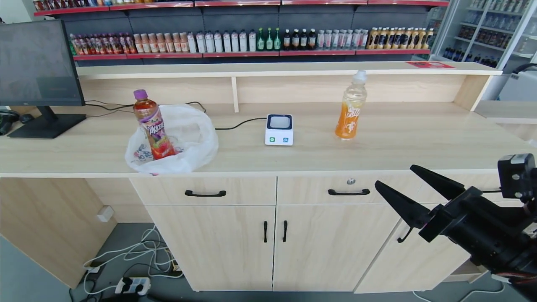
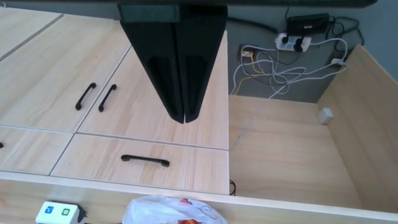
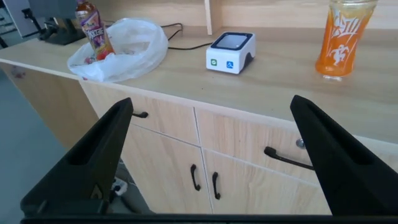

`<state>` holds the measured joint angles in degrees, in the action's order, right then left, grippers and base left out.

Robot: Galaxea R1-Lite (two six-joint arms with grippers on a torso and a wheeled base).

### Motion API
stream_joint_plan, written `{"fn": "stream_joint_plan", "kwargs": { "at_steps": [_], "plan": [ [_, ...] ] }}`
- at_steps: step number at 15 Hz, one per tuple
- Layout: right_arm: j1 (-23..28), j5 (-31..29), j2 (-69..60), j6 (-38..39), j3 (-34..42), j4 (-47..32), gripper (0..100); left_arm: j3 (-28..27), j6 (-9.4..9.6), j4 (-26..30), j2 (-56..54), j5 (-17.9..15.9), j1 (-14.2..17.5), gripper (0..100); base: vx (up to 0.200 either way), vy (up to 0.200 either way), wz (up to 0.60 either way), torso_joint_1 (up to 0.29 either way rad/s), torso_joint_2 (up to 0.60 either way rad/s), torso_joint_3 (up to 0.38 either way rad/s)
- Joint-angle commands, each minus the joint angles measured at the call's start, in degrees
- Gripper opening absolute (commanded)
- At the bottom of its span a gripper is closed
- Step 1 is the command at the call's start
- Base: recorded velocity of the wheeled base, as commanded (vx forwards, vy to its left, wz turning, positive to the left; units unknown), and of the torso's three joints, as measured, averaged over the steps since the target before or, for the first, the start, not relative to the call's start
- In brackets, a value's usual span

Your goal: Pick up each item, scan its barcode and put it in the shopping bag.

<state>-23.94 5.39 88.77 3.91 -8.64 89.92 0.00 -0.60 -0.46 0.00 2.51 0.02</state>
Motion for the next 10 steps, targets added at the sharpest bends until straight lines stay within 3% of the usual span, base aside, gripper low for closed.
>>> {"fn": "stream_joint_plan", "kwargs": {
  "at_steps": [1, 3, 9, 10],
  "plan": [
    [0.21, -0.11, 1.05, 0.04, -0.23, 0.08, 100, 0.00, -0.02, -0.06, 0.09, 0.04, -0.02, 0, 0.000, -0.200, 0.00, 0.002, 0.00, -0.002],
    [1.44, -0.03, 1.49, -0.13, -0.94, 0.08, 100, 0.00, -0.02, -0.06, 0.00, -0.05, -0.02, 0, 0.200, -0.200, 0.00, 0.002, 0.00, 0.005],
    [2.23, 0.41, 4.04, -0.40, -3.84, 0.08, 100, 0.00, -0.02, -0.06, 0.09, -0.05, -0.02, 0, 0.200, 0.000, 0.00, 0.002, 0.00, 0.002],
    [2.32, 0.41, 4.66, -0.31, -4.72, 0.08, 100, 0.00, -0.02, -0.06, 0.09, 0.04, -0.02, 0, 0.000, 0.000, 0.00, 0.000, 0.00, 0.000]
  ]
}}
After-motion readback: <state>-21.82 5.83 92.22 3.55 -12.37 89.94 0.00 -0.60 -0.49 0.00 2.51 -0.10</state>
